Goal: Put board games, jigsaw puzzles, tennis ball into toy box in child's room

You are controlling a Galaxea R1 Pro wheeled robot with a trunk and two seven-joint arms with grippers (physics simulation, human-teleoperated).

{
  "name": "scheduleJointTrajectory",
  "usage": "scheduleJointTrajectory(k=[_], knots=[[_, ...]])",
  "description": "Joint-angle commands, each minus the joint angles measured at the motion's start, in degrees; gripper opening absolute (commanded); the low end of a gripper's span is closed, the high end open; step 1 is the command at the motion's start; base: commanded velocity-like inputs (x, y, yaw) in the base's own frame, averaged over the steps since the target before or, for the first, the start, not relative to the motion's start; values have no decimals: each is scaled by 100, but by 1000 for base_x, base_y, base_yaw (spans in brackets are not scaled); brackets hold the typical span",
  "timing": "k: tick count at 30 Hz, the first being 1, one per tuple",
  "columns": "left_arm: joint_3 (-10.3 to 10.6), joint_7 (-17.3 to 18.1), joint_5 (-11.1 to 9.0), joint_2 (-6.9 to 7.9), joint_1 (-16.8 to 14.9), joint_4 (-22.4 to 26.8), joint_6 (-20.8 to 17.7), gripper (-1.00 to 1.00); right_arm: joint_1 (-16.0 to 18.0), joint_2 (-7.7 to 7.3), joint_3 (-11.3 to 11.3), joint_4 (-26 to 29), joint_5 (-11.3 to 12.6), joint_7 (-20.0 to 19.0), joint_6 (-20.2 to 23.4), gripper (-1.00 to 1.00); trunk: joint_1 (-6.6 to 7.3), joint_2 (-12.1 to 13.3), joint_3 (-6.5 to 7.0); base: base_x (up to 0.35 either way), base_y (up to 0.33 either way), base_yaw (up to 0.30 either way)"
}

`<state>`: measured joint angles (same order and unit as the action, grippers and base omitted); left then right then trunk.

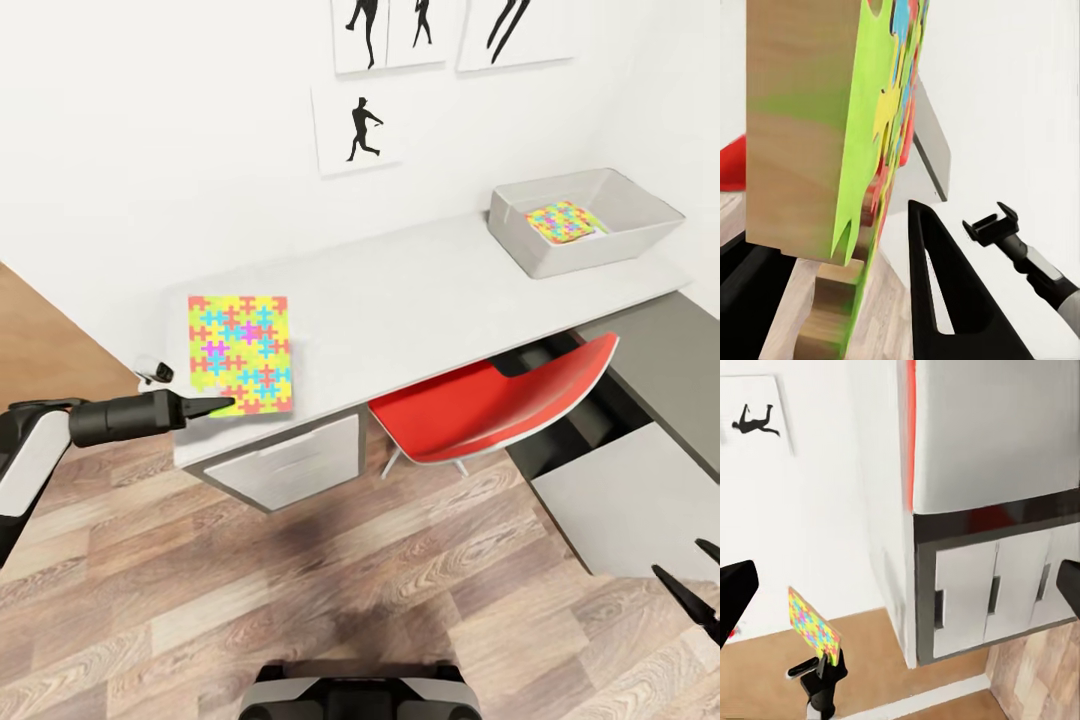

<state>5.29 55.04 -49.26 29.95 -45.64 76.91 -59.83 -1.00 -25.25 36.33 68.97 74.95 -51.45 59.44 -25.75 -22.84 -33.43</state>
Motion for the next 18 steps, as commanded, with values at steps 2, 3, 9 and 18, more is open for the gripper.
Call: scheduleJointTrajectory(k=[2,3,9,18], knots=[[13,88,6,3,-6,42,-17,-100,-56,-8,108,10,-37,-295,16,100,-4,-9,12,0,0,0],[14,116,5,-1,-6,61,-17,-100,-76,-9,160,10,-71,-466,14,100,-4,-9,22,0,0,0],[5,163,4,-6,-6,90,-17,-100,-110,23,394,11,-439,-1210,-57,100,-4,-9,79,0,0,0],[-25,183,4,-40,-6,100,-17,-100,-270,20,751,-38,-1707,-3204,-783,100,-4,-9,165,0,39,-11]])
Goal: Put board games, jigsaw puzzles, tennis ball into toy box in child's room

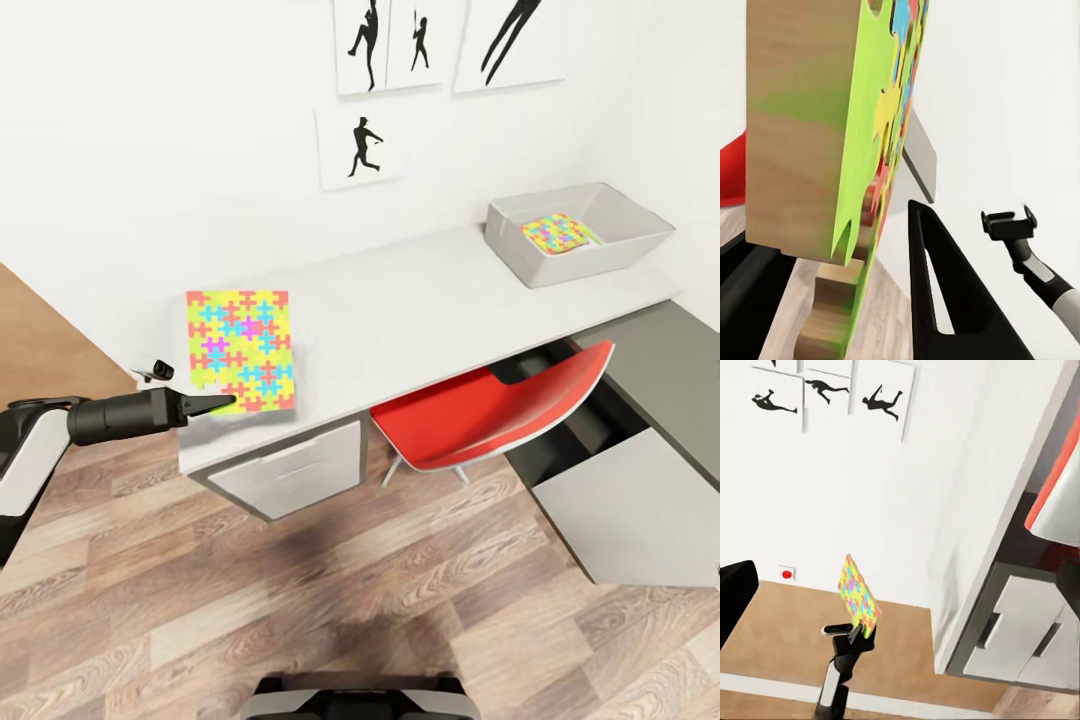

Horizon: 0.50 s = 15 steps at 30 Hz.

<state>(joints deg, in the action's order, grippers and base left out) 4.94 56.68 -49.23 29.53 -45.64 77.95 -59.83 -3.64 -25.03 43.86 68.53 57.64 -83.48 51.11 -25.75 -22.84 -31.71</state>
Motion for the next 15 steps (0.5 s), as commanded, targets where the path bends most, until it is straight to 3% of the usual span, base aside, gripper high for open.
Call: scheduleJointTrajectory(k=[1,2,6,15], knots=[[10,24,1,1,-6,-3,-17,-100,-15,-4,14,3,-68,-91,23,100,-4,-9,3,0,26,-56],[12,43,1,-6,-6,-2,-17,-100,-27,-2,62,2,-216,-228,-18,100,-4,-9,12,0,17,-65],[14,98,3,-12,-6,0,-17,-100,-42,12,187,-1,-404,-398,-68,100,-4,-9,50,0,9,-71],[15,172,1,-24,-21,47,-17,-100,-49,30,269,-15,-497,-477,-111,100,-4,-9,136,0,75,-78]])
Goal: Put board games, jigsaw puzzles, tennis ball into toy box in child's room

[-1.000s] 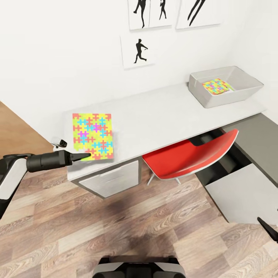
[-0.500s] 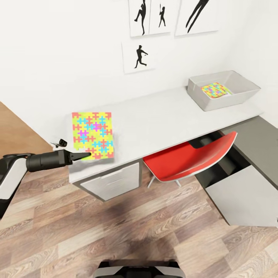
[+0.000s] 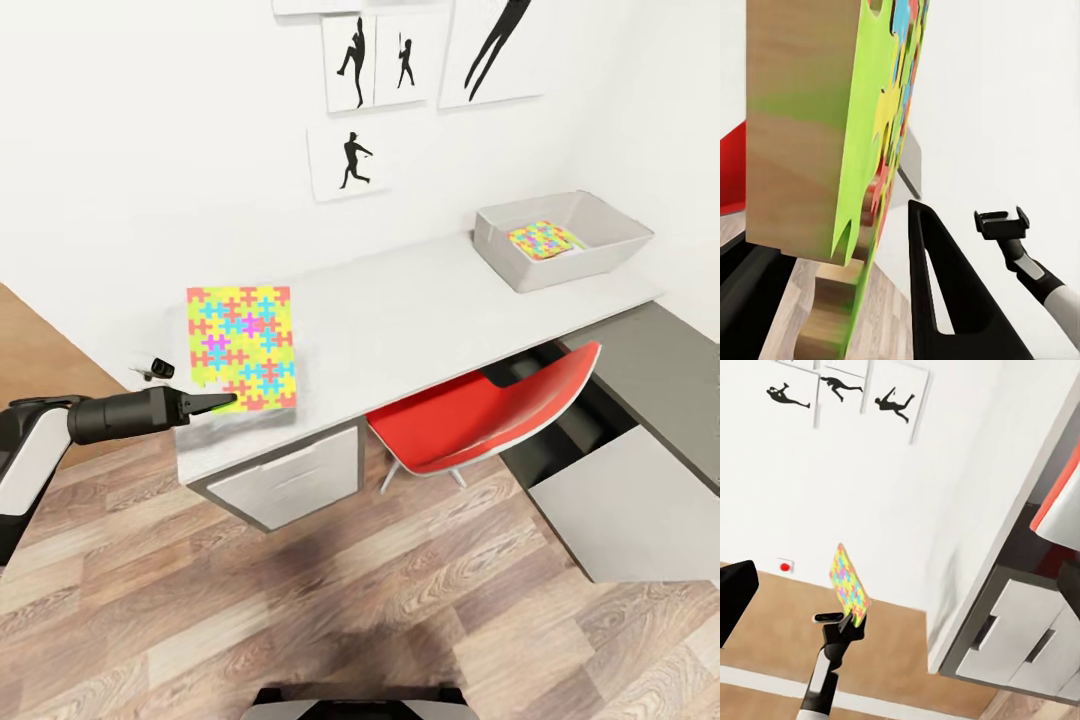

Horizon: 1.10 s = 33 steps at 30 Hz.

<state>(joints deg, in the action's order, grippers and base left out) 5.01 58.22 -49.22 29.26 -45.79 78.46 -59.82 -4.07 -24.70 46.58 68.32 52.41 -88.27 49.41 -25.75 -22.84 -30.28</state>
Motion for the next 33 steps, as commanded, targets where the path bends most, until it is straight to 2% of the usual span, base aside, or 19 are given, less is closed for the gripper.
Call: scheduleJointTrajectory(k=[1,6,27,33], knots=[[6,21,0,3,-7,5,-18,-100,-5,-1,2,-5,26,-1,23,100,-4,-9,2,0,44,-80],[1,27,0,1,-8,23,-18,-100,-6,-23,2,-83,24,-9,-159,100,-4,-9,50,0,19,-80],[28,32,0,110,-2,106,-18,-100,-6,-61,9,-369,24,-14,-304,100,-3,-8,251,0,1,-100],[29,32,0,123,-22,100,-18,-100,-6,-68,9,-500,24,-15,-678,100,-3,-8,307,0,0,-109]])
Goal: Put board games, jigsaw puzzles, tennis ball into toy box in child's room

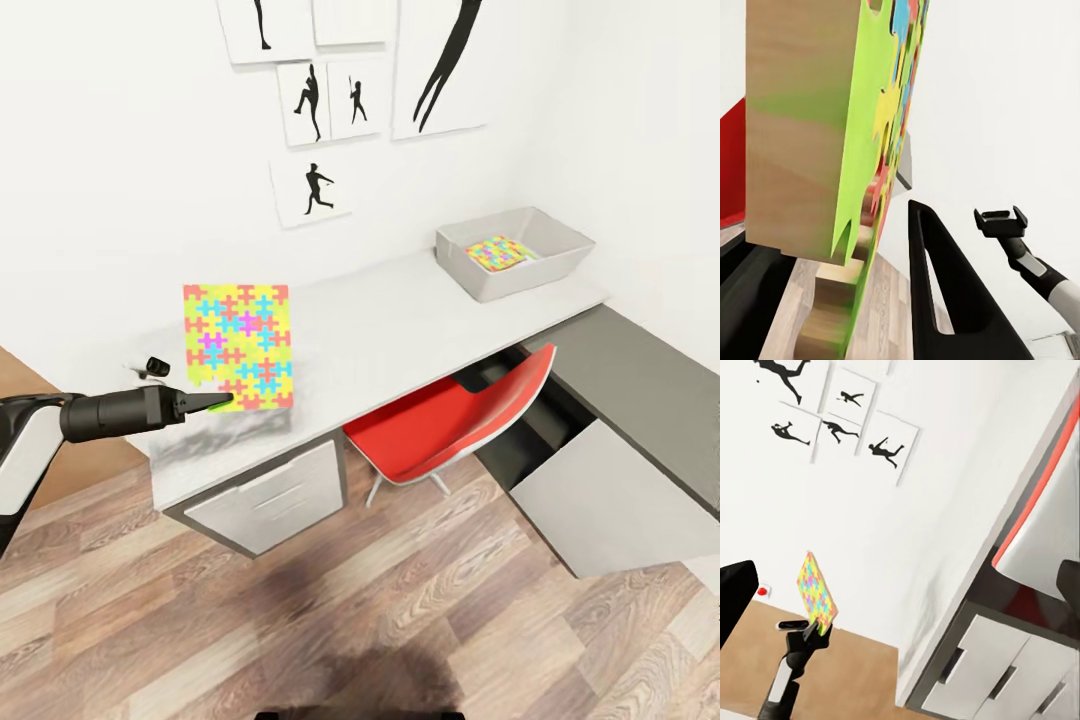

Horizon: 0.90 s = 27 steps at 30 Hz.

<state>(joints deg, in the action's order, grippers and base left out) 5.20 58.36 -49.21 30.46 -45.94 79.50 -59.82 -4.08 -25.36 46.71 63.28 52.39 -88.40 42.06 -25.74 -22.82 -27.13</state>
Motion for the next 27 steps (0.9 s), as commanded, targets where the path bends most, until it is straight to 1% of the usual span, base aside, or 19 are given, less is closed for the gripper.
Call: scheduleJointTrajectory(k=[1,6,7,10,27], knots=[[13,18,0,3,-13,-6,-18,-100,-5,-2,-4,-5,24,-2,29,100,-4,-9,-1,0,0,-68],[47,18,6,4,-61,-20,-18,-100,-5,-4,-5,-29,15,1,-68,100,-4,-9,16,0,0,-33],[60,18,9,4,-75,-27,-18,-100,-5,7,-10,-28,11,5,-202,100,-4,-9,16,0,0,-5],[67,18,10,4,-73,-31,-18,-100,-5,5,-11,-28,9,6,-320,100,-4,-9,17,0,0,-3],[79,18,35,-1,-78,-46,-18,-100,-5,8,-12,30,8,-45,-379,100,-4,-9,18,0,0,-1]])
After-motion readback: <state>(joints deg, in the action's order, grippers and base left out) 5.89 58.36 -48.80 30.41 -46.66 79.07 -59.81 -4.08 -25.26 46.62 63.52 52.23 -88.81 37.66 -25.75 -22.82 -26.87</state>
